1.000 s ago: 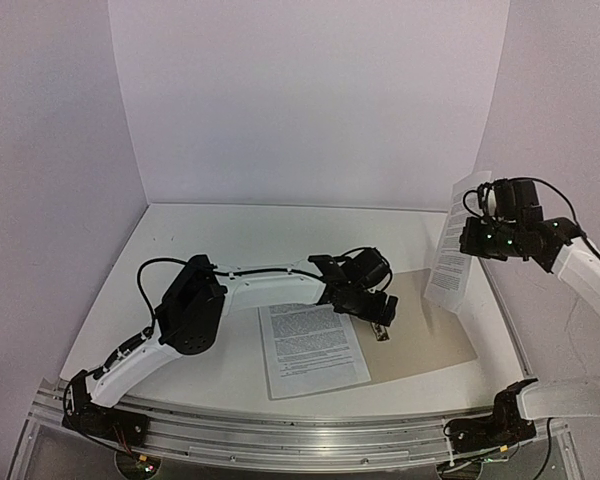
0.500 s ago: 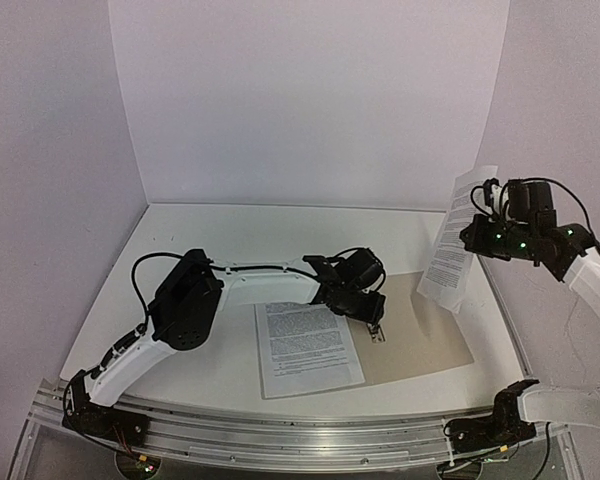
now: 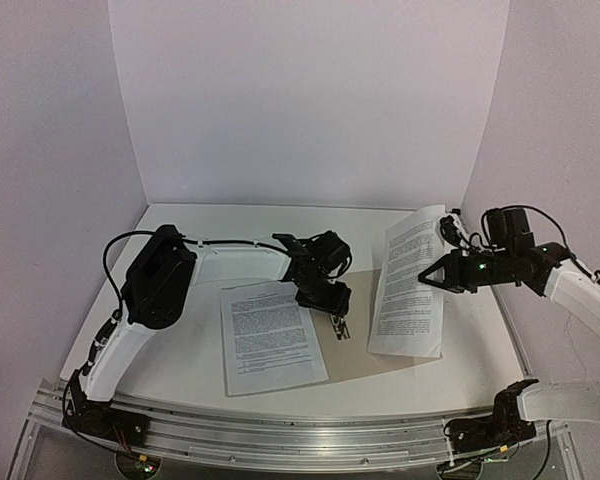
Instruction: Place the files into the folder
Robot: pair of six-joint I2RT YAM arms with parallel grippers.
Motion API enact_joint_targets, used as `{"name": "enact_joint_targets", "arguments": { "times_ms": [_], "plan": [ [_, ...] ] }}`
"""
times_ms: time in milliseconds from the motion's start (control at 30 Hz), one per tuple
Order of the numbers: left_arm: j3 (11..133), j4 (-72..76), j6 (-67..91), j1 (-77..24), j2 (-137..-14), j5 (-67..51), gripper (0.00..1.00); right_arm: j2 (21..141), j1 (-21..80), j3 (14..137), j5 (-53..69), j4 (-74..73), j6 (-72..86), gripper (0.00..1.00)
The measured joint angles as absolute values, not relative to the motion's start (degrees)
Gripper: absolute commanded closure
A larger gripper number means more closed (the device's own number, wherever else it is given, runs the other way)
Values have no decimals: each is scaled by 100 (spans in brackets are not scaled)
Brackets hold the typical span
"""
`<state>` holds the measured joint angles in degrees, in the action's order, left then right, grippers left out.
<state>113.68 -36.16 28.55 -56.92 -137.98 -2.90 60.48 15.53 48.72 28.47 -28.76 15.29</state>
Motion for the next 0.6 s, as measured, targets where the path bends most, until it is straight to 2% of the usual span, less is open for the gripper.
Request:
{"name": "enact_joint_targets", "arguments": {
  "times_ms": [333,600],
  "plan": [
    [11093,-3908,2462,-5559,-13554,-611,37,7466,1553,4875,4175,-2416,1193,100],
    [10737,-4110,2377,-5492,-13190,-698,37,8976,1538,5049,4375,-2410,878,100]
  ]
}}
